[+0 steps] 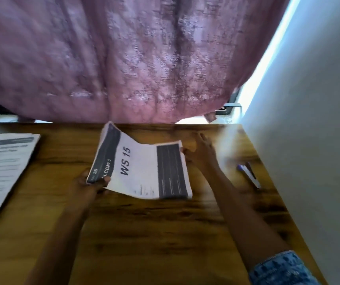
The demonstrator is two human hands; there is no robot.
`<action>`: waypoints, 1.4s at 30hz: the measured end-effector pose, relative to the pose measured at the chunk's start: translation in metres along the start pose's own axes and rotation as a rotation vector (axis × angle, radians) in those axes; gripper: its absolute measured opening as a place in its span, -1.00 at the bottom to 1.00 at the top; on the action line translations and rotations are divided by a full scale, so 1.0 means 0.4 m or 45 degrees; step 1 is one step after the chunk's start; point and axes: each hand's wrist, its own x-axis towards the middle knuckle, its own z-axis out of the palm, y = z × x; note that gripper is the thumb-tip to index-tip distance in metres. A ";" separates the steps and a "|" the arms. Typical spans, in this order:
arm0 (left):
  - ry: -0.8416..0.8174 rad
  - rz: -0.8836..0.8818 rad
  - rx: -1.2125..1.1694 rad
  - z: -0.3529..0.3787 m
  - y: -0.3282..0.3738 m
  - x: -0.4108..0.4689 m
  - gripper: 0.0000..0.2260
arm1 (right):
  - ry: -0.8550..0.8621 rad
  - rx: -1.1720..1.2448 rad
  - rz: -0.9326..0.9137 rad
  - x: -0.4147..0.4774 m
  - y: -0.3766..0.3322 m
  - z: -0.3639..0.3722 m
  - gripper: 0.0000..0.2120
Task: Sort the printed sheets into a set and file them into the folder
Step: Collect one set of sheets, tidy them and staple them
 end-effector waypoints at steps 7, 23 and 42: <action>-0.417 0.247 0.539 -0.273 0.208 -0.019 -0.85 | -0.936 0.891 -0.044 0.020 -0.303 0.148 -0.54; 0.038 0.066 0.250 -0.760 0.062 0.248 -0.67 | -0.573 1.406 0.693 -0.032 -0.835 0.607 -0.87; 0.115 0.224 1.339 -0.935 -0.105 0.436 -0.54 | -0.120 -0.251 -0.120 -0.073 -1.011 0.874 -0.20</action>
